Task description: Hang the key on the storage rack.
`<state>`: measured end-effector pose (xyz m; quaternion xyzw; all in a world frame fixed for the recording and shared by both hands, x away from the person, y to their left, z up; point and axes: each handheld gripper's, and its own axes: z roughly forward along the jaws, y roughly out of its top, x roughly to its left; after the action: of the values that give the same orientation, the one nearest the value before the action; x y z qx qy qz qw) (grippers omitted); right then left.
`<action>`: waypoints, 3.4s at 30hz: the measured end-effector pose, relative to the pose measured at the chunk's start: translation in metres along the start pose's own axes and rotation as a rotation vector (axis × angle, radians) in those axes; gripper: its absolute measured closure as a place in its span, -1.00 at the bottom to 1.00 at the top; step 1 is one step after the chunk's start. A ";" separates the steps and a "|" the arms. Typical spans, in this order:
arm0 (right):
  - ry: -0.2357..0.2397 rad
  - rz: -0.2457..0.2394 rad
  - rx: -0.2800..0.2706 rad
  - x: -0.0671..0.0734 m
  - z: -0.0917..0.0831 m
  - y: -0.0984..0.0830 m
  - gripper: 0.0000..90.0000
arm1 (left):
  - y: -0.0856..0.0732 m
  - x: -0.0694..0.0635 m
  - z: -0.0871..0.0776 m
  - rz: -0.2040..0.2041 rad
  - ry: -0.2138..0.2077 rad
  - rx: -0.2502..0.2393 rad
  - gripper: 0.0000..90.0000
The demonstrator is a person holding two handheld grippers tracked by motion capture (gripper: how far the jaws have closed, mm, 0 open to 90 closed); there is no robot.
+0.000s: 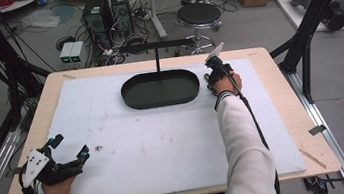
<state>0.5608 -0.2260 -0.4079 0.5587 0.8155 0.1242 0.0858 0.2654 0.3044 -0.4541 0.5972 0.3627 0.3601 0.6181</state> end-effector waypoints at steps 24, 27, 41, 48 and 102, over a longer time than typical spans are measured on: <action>0.031 0.020 -0.116 -0.011 -0.035 -0.011 0.64 | 0.000 0.000 0.000 0.005 -0.001 -0.001 -0.96; 0.028 -0.002 -0.195 -0.008 -0.056 -0.015 0.64 | 0.000 0.000 0.000 0.005 -0.001 0.000 -0.96; 0.043 -0.036 -0.374 0.003 -0.109 -0.033 0.64 | 0.000 -0.001 0.000 0.006 -0.001 -0.002 -0.96; 0.035 -0.068 -0.437 0.014 -0.127 -0.041 0.64 | 0.000 -0.001 0.000 0.005 -0.002 -0.002 -0.96; 0.107 -0.191 -0.924 0.053 -0.102 -0.057 0.63 | 0.000 -0.001 -0.001 0.010 -0.001 -0.007 -0.96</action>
<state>0.4621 -0.2070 -0.3274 0.3774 0.7257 0.4942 0.2943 0.2644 0.3039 -0.4543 0.5971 0.3581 0.3640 0.6186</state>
